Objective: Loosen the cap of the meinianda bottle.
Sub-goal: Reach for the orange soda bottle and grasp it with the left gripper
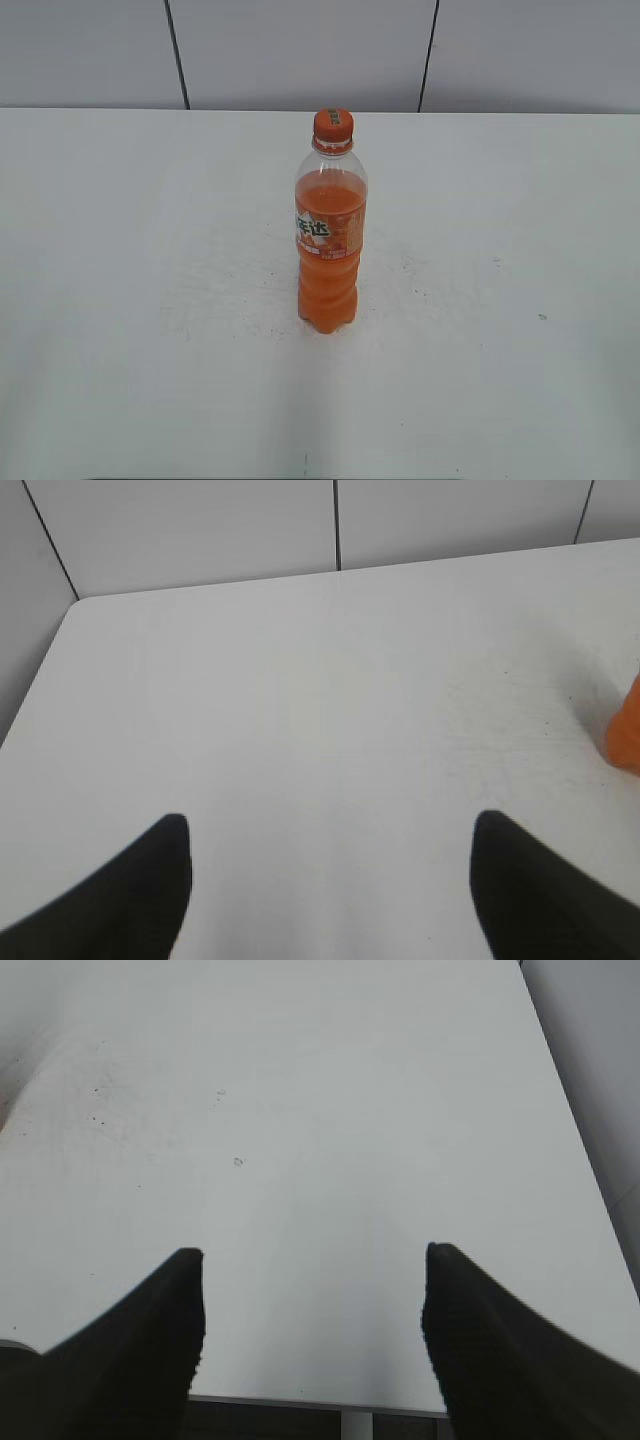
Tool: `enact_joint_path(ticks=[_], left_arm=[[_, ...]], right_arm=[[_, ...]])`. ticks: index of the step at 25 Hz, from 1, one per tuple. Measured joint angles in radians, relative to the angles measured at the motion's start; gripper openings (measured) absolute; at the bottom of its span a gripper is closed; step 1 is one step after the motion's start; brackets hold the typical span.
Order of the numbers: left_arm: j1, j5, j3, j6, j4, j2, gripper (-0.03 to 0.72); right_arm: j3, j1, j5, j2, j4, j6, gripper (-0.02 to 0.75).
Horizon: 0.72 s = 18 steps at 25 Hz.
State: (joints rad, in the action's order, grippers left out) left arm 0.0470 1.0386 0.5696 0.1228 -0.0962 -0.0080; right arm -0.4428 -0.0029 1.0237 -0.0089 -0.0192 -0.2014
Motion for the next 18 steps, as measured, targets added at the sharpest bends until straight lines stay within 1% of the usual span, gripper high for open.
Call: enact_joint_path(ticks=[18], left_arm=[[0.0, 0.0, 0.0, 0.0, 0.0, 0.0, 0.523]], right_arm=[[0.0, 0.0, 0.0, 0.0, 0.0, 0.0, 0.514]])
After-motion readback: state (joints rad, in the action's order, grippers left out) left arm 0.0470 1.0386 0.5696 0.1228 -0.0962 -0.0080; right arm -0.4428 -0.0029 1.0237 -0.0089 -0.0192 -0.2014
